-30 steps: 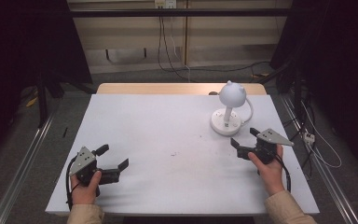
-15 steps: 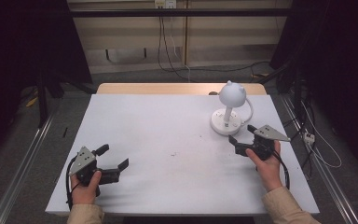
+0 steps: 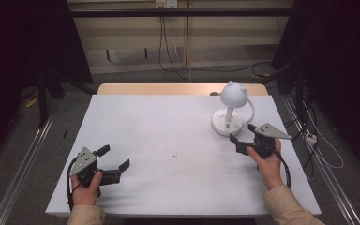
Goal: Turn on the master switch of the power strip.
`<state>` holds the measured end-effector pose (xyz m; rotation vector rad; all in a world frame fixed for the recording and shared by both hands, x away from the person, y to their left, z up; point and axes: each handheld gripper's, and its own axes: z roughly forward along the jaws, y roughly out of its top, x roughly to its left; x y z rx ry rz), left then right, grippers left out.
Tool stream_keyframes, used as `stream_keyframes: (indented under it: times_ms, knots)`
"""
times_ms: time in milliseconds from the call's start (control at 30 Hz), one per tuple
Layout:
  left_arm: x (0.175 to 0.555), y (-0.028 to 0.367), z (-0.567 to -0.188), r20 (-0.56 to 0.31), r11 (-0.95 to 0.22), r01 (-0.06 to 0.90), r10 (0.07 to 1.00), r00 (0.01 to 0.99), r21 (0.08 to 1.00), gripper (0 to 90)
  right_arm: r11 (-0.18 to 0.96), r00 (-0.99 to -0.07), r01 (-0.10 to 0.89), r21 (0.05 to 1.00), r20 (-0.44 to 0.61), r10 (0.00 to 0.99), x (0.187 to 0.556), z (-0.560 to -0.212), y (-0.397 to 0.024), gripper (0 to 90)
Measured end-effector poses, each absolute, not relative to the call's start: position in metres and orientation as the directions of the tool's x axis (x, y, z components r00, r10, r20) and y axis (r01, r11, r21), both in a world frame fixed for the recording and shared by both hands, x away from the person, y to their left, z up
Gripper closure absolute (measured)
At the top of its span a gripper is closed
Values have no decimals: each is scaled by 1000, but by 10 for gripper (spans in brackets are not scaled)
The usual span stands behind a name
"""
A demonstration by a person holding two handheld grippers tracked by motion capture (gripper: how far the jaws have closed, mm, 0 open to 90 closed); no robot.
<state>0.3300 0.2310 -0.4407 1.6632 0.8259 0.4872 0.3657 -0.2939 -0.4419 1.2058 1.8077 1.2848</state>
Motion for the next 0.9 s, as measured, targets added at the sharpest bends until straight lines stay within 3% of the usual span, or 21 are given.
stream_keyframes:
  times_ms: [667,900]
  knots:
    - [330,231,-441,-107,-96,261,737,667,961,29,114,-397,338,934,31,917,373,-440,-295,196]
    - [331,231,-441,-112,-88,260,737,667,962,30,117,-395,336,934,27,918,374,-439,-297,267]
